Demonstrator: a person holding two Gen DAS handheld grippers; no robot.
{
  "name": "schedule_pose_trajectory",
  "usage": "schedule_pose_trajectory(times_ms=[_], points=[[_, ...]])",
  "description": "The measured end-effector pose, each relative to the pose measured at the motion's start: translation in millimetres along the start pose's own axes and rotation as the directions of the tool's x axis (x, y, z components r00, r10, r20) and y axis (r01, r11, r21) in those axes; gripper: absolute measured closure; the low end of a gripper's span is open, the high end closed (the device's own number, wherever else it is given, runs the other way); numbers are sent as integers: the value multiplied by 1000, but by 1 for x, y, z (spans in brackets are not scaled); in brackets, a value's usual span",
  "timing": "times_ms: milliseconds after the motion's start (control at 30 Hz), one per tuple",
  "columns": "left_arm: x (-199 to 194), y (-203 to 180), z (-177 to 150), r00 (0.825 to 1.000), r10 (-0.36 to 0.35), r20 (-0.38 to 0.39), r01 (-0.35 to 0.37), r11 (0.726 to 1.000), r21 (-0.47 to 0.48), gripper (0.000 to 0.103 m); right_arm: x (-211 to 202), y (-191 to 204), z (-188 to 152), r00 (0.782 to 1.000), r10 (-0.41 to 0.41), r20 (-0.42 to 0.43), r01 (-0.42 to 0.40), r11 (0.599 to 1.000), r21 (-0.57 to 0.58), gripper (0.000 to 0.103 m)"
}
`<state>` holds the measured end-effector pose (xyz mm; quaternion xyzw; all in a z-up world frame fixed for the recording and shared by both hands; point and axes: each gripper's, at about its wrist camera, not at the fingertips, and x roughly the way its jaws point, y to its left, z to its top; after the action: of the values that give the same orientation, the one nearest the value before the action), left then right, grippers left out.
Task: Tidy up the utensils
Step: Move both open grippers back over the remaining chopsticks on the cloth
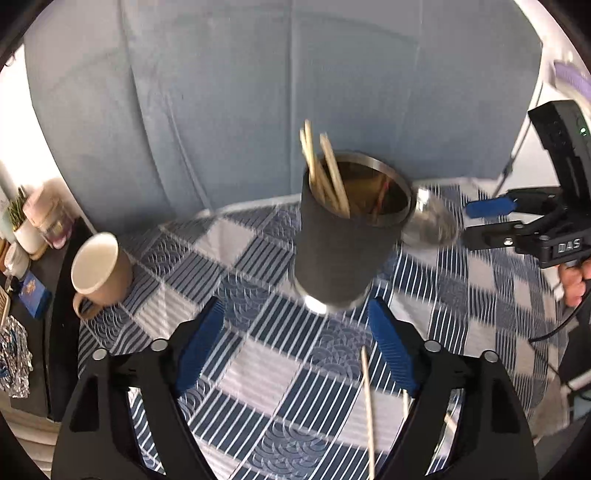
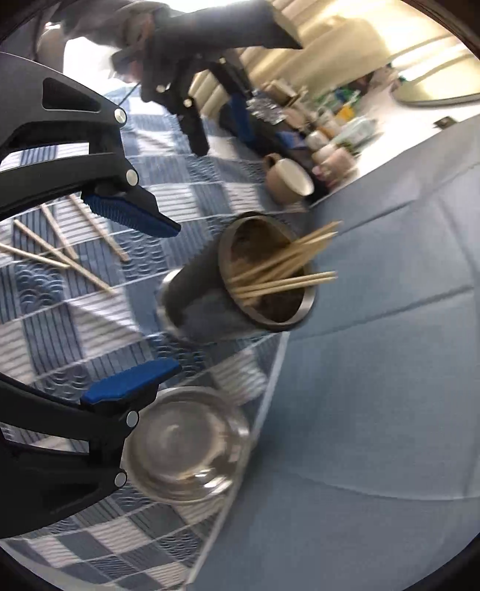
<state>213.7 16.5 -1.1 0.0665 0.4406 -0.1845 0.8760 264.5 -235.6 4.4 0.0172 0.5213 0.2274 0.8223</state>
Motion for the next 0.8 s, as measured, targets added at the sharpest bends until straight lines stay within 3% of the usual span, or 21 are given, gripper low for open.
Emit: schedule_pose_trajectory(times_ms=[333, 633, 800], points=[[40, -4, -43, 984, -80, -160, 81, 997, 0, 18, 39, 2, -69, 985, -70, -157, 88, 990, 110, 29], [67, -25, -66, 950, -136, -282, 152, 988, 37, 15, 56, 17, -124, 954, -74, -291, 118, 984, 136, 29], [82, -37, -79, 933, -141, -331, 172, 983, 65, 15, 60, 38, -145, 949, -93, -303, 132, 985, 113, 29]])
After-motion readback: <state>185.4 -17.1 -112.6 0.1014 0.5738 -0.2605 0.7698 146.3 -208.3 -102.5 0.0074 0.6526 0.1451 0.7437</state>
